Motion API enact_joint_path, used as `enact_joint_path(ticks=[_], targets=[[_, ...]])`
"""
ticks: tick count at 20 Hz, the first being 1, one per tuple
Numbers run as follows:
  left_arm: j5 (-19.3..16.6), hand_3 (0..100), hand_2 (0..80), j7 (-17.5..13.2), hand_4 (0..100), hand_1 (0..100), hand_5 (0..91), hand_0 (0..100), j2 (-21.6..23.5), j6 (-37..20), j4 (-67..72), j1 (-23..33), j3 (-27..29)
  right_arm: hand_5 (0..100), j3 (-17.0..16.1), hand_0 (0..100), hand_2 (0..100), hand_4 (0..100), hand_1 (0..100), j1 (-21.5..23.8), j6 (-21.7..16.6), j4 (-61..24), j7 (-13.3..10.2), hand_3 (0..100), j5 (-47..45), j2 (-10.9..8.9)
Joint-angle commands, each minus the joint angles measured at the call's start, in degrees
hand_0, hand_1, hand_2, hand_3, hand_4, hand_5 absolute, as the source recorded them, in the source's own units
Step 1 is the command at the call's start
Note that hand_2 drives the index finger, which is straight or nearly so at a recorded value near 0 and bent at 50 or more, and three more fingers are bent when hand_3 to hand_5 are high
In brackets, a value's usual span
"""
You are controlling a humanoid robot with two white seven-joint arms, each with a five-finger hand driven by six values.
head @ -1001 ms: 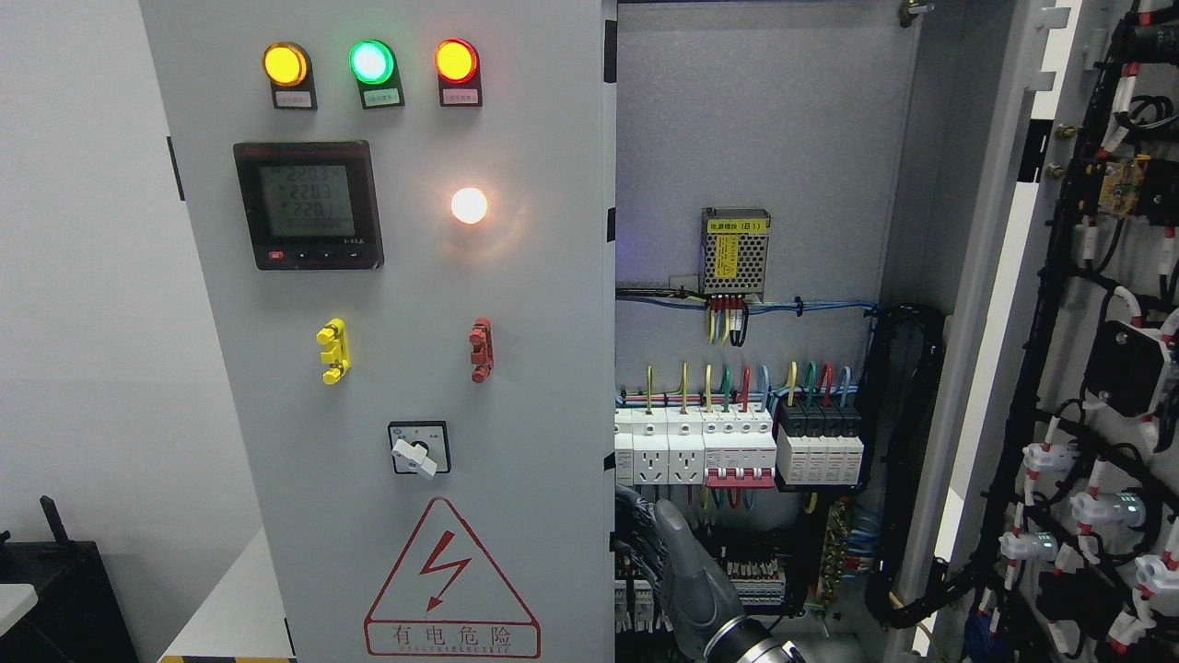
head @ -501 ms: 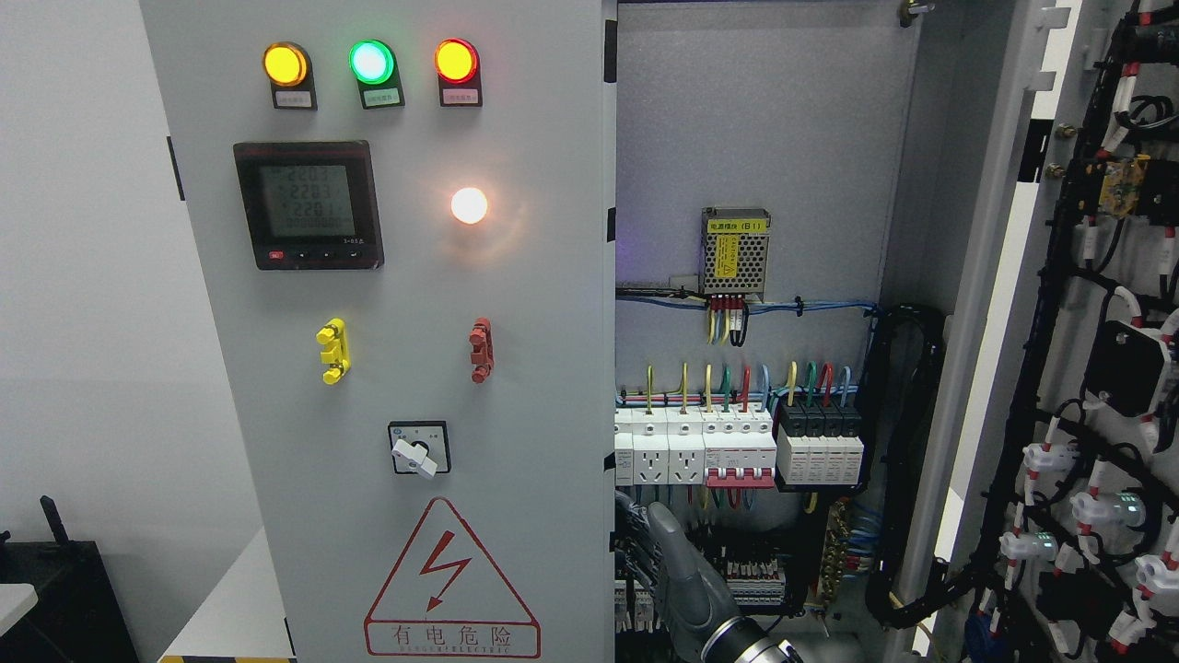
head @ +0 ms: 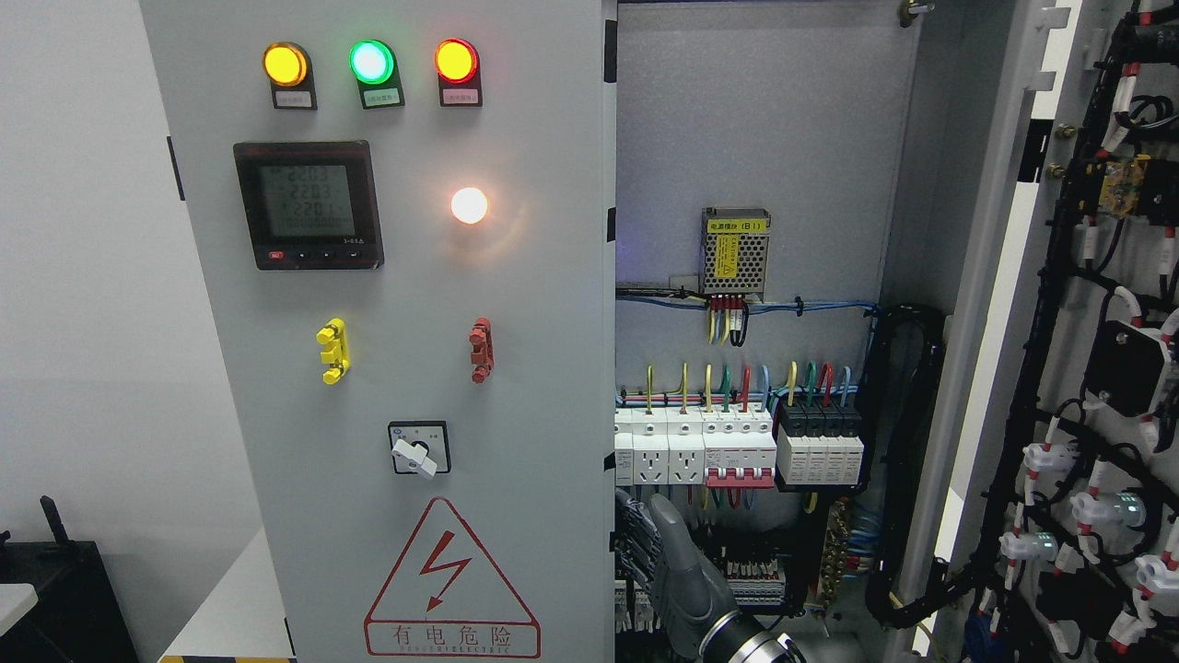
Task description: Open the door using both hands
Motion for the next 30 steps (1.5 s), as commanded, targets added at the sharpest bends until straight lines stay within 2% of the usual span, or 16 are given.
enact_joint_path(ticks=[1,2,13,16,30], targets=[[0.0,0,0.0,0.0,4,0,0.0,0,0.0,0.0,-1.6,0.0,0.0,0,0.1,0,0,0,0,-0.2,0.1,-0.5,1.2,0,-0.9,-0.56],[0.0,0,0.0,0.0,4,0,0.0,0,0.0,0.0,-1.6,0.0,0.0,0,0.1,0,0,0,0,-0.2,0.1,-0.6,1.8,0,-0.9,-0.65],[0.0,0,0.0,0.0,4,0,0.0,0,0.0,0.0,-1.6,0.0,0.0,0,0.3,0,0,0,0,-0.3,0.1,-0.6,2.7,0,-1.0,-0.82],[0.0,0,0.0,0.0,4,0,0.0,0,0.0,0.0,-1.6,0.0,0.0,0,0.3,0,0,0,0,-0.7,0.2,-0.6,4.0,0,-1.0,-0.82],[0.0,0,0.0,0.0,4,0,0.0,0,0.0,0.0,-1.6,0.0,0.0,0,0.3,0,0,0,0,-0.6,0.2,-0.9,4.3,0,-1.0,-1.09]])
